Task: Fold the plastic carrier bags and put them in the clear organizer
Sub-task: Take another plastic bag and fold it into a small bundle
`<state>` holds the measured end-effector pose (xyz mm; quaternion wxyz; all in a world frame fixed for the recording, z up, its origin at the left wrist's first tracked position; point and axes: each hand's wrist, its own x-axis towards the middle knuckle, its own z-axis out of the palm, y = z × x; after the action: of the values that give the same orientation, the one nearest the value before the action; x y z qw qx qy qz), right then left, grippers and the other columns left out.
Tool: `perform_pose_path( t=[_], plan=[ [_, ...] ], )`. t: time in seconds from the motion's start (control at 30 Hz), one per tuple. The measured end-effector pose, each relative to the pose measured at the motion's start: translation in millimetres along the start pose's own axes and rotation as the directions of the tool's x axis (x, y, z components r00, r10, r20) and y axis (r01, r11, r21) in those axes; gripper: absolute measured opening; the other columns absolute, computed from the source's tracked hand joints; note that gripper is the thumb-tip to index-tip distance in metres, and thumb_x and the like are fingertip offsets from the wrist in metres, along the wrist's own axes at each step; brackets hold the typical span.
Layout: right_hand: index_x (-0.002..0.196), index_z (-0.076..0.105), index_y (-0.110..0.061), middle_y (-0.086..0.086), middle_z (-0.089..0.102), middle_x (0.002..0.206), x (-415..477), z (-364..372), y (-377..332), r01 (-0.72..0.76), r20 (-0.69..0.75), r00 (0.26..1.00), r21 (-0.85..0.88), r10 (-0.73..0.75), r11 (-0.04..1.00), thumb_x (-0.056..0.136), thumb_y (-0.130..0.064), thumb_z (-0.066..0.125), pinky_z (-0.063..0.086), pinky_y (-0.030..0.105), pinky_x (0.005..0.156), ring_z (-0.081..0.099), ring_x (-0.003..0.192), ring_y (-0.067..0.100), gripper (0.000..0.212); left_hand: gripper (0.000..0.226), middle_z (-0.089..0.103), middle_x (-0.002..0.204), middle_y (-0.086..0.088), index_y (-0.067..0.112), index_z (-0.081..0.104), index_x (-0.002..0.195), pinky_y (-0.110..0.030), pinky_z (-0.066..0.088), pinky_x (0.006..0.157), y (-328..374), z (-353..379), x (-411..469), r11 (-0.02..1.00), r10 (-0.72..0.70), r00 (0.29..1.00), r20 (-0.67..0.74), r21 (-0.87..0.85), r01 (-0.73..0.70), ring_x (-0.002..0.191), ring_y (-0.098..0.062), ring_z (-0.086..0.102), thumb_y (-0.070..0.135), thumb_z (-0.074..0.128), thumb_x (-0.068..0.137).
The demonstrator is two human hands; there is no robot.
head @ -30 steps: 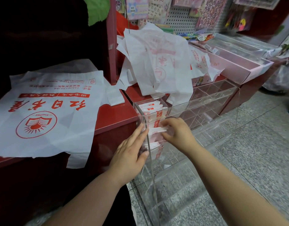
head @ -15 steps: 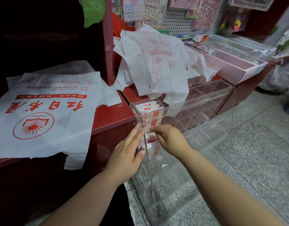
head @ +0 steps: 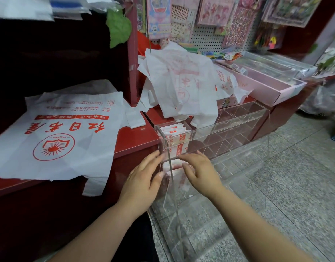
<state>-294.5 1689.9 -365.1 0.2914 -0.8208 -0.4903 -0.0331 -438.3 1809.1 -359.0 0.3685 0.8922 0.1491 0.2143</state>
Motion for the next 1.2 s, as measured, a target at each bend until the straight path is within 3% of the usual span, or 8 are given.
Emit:
perform_pose_path(
  t=[0.17, 0.33, 0.43, 0.53, 0.67, 0.83, 1.03, 1.2],
  plan=[
    [0.084, 0.068, -0.004, 0.006, 0.067, 0.074, 8.7, -19.8, -33.9, 0.129, -0.356, 0.923, -0.070, -0.146, 0.989, 0.076, -0.019, 0.042, 0.041, 0.025, 0.070, 0.051, 0.072, 0.012, 0.031, 0.037, 0.070, 0.096, -0.004, 0.009, 0.074, 0.088, -0.039, 0.041, 0.085, -18.4, -66.5, -20.1, 0.939, 0.221, 0.931, -0.290, 0.320, -0.124, 0.095, -0.011, 0.054, 0.024, 0.041, 0.080],
    [0.087, 0.068, -0.005, 0.007, 0.068, 0.078, 36.4, -3.3, -93.8, 0.245, -0.241, 0.938, -0.036, -0.247, 0.969, 0.075, -0.022, 0.043, 0.039, 0.020, 0.071, 0.056, 0.076, 0.015, 0.032, 0.051, 0.035, 0.147, -0.008, 0.014, 0.039, 0.140, -0.040, 0.019, 0.111, -42.9, -131.3, -30.2, 0.777, -0.229, 0.923, -0.308, 0.514, 0.364, 0.135, -0.027, 0.031, 0.037, 0.043, 0.095],
    [0.086, 0.069, -0.009, 0.004, 0.070, 0.081, 57.6, 11.7, -122.0, 0.295, -0.098, 0.950, -0.040, -0.298, 0.955, 0.074, -0.026, 0.044, 0.045, 0.022, 0.073, 0.063, 0.077, 0.021, 0.033, 0.060, 0.012, 0.155, 0.004, 0.025, 0.014, 0.148, -0.031, 0.007, 0.114, -53.9, -144.4, -39.5, 0.675, -0.344, 0.919, -0.193, 0.630, 0.385, 0.142, -0.017, 0.010, 0.053, 0.022, 0.095],
    [0.086, 0.070, -0.004, 0.009, 0.070, 0.083, 79.5, 22.2, -143.5, 0.305, -0.020, 0.952, -0.032, -0.306, 0.952, 0.075, -0.025, 0.044, 0.045, 0.030, 0.077, 0.066, 0.077, 0.028, 0.035, 0.060, 0.024, 0.151, 0.007, 0.028, 0.029, 0.144, -0.029, 0.012, 0.112, -58.2, -159.2, -44.4, 0.702, -0.340, 0.925, -0.168, 0.609, 0.368, 0.139, -0.012, 0.019, 0.059, 0.018, 0.094],
    [0.111, 0.063, -0.002, 0.014, 0.064, 0.111, 105.9, 29.1, -162.3, 0.222, 0.050, 0.974, -0.039, -0.220, 0.974, 0.086, -0.023, 0.048, 0.034, 0.031, 0.092, 0.055, 0.107, 0.032, 0.036, 0.060, 0.050, 0.130, 0.012, 0.027, 0.053, 0.121, -0.030, 0.013, 0.111, -69.7, -190.5, -55.5, 0.666, -0.320, 0.926, -0.199, 0.648, 0.370, 0.122, -0.008, 0.043, 0.062, 0.015, 0.091],
    [0.138, 0.037, -0.012, 0.006, 0.044, 0.139, 134.9, 46.8, -173.9, -0.077, 0.152, 0.983, -0.144, 0.099, 0.987, 0.089, -0.036, 0.054, 0.027, 0.033, 0.102, 0.037, 0.126, 0.027, 0.056, 0.041, 0.044, 0.117, 0.019, 0.026, 0.048, 0.115, -0.021, 0.003, 0.109, -90.9, -228.4, -66.5, 0.713, -0.322, 0.940, -0.113, 0.624, 0.319, 0.118, -0.003, 0.042, 0.057, 0.042, 0.089],
    [0.132, 0.041, -0.015, 0.006, 0.053, 0.126, 163.1, 53.0, -180.4, -0.296, 0.200, 0.916, -0.247, 0.347, 0.923, 0.089, -0.040, 0.053, 0.028, 0.036, 0.100, 0.041, 0.121, 0.026, 0.051, 0.092, 0.038, 0.121, 0.025, 0.031, 0.047, 0.119, -0.023, 0.001, 0.110, -106.5, -238.9, -66.2, 0.775, -0.307, 0.947, -0.093, 0.553, 0.306, 0.122, 0.002, 0.038, 0.074, 0.007, 0.048],
    [0.126, 0.049, -0.018, 0.002, 0.063, 0.112, 170.6, 52.7, -179.3, -0.309, 0.290, 0.890, -0.183, 0.351, 0.933, 0.086, -0.019, 0.054, 0.025, 0.034, 0.101, 0.053, 0.110, 0.021, 0.041, 0.071, 0.043, 0.133, 0.019, 0.031, 0.050, 0.123, -0.025, -0.001, 0.111, -113.2, -251.3, -58.1, 0.780, -0.329, 0.942, -0.066, 0.543, 0.311, 0.129, 0.002, 0.032, 0.068, 0.038, 0.064]
  ],
)
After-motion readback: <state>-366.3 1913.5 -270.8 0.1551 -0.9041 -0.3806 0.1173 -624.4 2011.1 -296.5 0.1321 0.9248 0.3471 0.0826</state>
